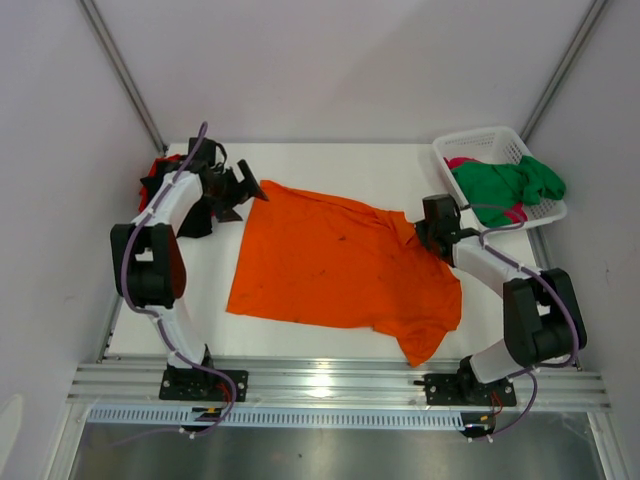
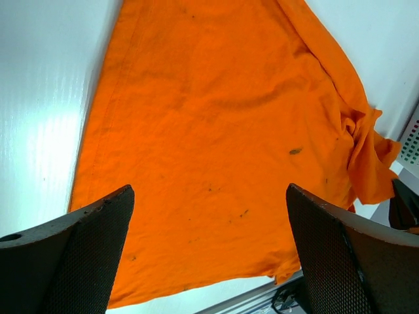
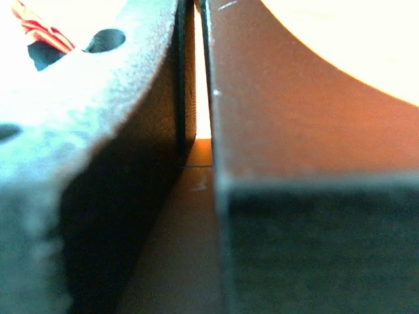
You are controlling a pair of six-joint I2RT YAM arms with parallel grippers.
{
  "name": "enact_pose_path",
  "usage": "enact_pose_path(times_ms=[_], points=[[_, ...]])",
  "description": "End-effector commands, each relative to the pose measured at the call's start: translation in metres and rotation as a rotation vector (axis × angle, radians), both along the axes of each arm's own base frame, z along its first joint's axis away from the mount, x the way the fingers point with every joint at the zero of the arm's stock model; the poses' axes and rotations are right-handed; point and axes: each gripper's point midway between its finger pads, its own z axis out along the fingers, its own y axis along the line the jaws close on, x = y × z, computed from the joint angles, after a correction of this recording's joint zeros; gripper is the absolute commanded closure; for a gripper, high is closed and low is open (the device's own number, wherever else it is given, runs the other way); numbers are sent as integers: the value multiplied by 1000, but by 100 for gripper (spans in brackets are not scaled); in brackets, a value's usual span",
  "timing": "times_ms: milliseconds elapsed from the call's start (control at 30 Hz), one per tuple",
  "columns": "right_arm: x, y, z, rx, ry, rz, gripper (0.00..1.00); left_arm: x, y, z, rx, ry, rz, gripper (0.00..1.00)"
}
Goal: Fold and stack the t-shirts
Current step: Grap the side of the flattened tshirt furthest away from the robot with both arms
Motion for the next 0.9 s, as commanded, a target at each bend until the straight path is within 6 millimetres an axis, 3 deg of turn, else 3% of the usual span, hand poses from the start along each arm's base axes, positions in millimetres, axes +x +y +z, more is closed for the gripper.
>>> enact_pose_path(times_ms=[0,200,467,500,567,600,667,700,767,800,867], points=[[10,-3,35,-20,-85,9,100,15,-1,14,-15,-39,12,1],[21,-2,61,-107,-172,95,100,20,-6,21,-29,-56,8,0],[27,-1,72,-108,-205,122,100,24,-14,20,-57,-56,-7,0],[27,0,70,-106,-201,126,100,35,-15,25,-61,-65,-10,1],[27,1,69,-103,-202,130,100,32,-18,15,-50,-7,-13,0],[27,1,68,-103,-200,130,100,41,-19,23,-48,-30,-14,1],[26,1,68,-101,-200,130,100,47,-26,18,-65,-21,-16,1],[26,1,66,-102,-197,132,100,56,-30,30,-81,-58,-23,1],[26,1,67,-100,-204,132,100,64,-36,27,-97,-51,-20,0],[25,2,67,-99,-206,137,100,76,-37,43,-104,-97,-20,1],[24,3,65,-96,-205,140,100,82,-40,33,-116,-58,-7,1]])
